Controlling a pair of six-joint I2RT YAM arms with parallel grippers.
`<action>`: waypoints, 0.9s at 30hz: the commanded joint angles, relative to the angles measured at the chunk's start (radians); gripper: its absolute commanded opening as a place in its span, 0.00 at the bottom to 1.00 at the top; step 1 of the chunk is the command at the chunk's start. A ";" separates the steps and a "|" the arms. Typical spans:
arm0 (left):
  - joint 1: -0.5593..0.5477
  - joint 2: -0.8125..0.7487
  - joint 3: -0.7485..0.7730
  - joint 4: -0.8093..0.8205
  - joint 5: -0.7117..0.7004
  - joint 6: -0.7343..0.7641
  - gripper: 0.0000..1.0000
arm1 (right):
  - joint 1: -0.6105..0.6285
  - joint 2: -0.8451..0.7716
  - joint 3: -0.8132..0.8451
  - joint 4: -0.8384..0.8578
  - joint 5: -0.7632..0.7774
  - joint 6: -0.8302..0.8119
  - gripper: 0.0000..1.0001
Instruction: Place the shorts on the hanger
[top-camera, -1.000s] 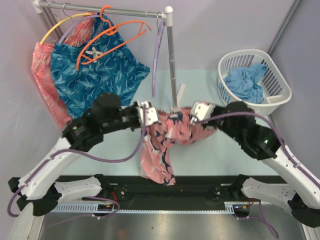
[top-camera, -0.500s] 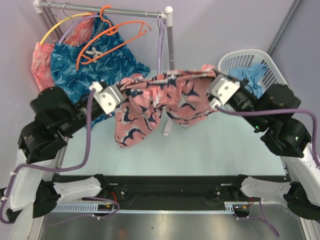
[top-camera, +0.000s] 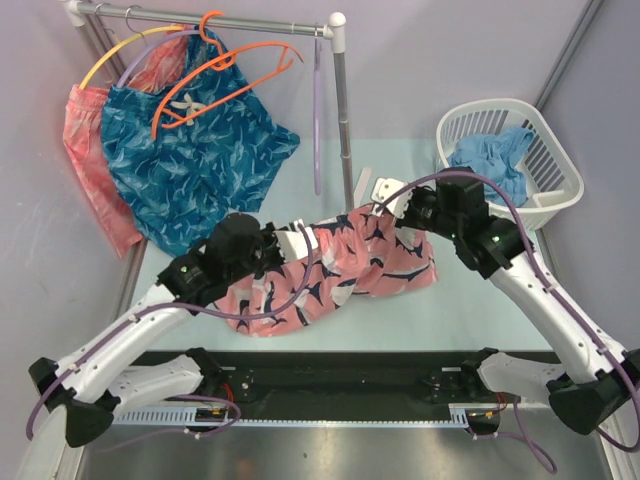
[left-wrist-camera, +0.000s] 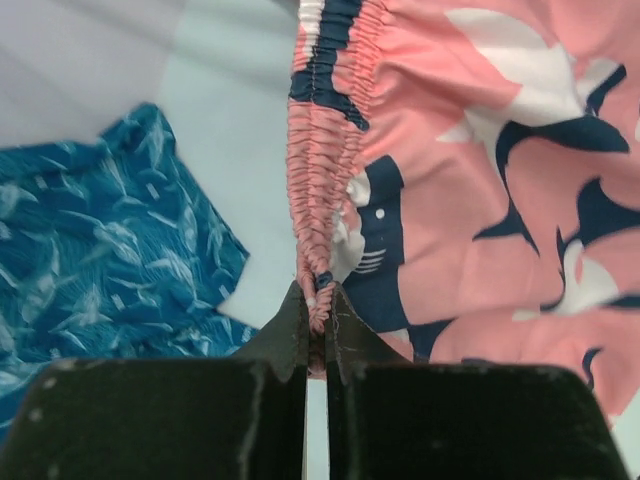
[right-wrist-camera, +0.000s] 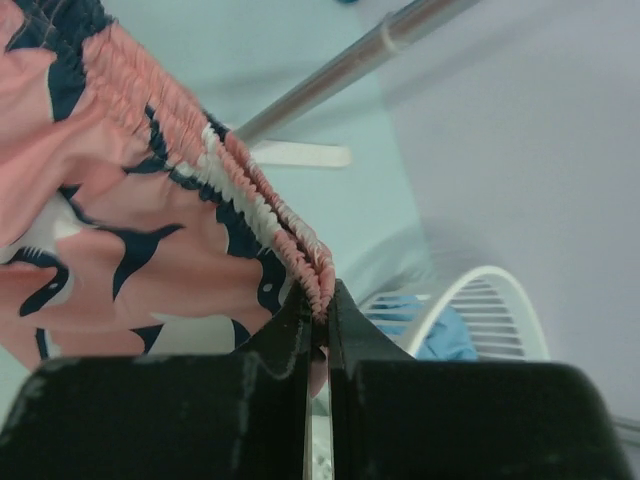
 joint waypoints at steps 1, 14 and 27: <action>0.021 -0.117 -0.157 0.165 0.053 0.106 0.00 | 0.006 -0.022 -0.113 0.077 -0.186 -0.006 0.00; -0.131 -0.118 -0.497 0.015 0.248 0.127 0.44 | 0.346 -0.161 -0.678 0.193 -0.038 -0.100 0.10; 0.062 -0.208 0.106 -0.251 0.393 -0.157 0.90 | 0.370 -0.459 -0.476 -0.096 0.145 0.099 1.00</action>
